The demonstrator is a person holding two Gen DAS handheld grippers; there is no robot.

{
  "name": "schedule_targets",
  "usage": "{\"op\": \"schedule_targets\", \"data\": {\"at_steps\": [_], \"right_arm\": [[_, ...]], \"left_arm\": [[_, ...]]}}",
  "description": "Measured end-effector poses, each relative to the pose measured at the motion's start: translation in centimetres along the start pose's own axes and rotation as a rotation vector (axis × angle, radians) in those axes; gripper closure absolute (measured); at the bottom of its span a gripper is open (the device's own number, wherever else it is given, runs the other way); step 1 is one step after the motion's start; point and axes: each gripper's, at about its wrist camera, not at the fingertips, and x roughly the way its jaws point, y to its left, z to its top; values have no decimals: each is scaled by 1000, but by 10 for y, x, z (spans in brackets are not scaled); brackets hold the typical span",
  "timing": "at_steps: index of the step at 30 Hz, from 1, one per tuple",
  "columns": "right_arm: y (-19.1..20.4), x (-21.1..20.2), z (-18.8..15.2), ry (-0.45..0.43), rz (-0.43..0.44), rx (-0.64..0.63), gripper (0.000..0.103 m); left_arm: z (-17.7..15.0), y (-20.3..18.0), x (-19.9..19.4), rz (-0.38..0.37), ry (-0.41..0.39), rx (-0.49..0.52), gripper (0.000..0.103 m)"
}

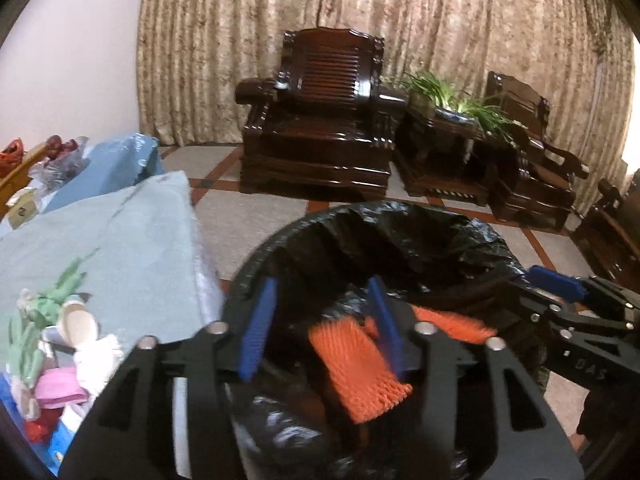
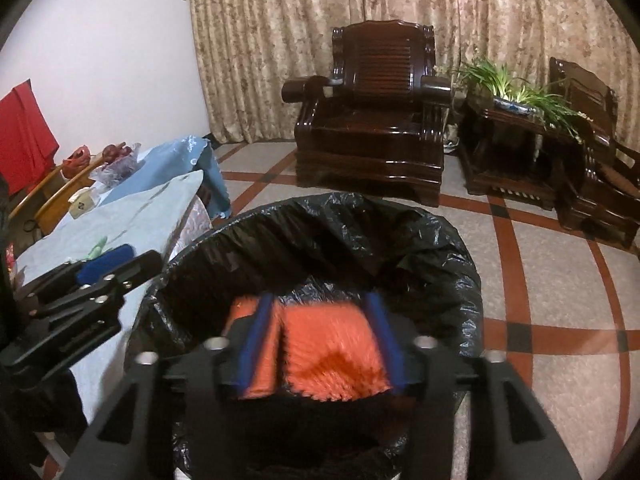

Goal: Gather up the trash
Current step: 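Carry both orange nets over the bin and open both grippers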

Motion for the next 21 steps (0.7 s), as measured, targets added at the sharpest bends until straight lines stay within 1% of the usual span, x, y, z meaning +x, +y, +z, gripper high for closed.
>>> {"op": "schedule_targets", "data": {"at_steps": [1,3,4,6,10,17,21], "right_arm": [[2,-2,1,-11,-2,2,18],[6,-7,1,-40,4,4,9],[10,-9,2,-50,13,2,6],[14,-10,5,-59,36,3,6],[36,-12,10,-69,80,-8,6],[90,-8,13,-75,166,-68,6],[129,-2,13,-77,222,-118,6]], "left_arm": [[0,4,-4,20,-9,0,37],[-1,15,-15,66,-26,-6,19],[0,21,-19,81,-31,-12,17],[2,38,-29,117,-42,-27,13],[1,69,-51,192,-63,-46,12],[-9,129,-94,332,-91,-109,11],[-17,159,-112,399,-95,-135,11]]}}
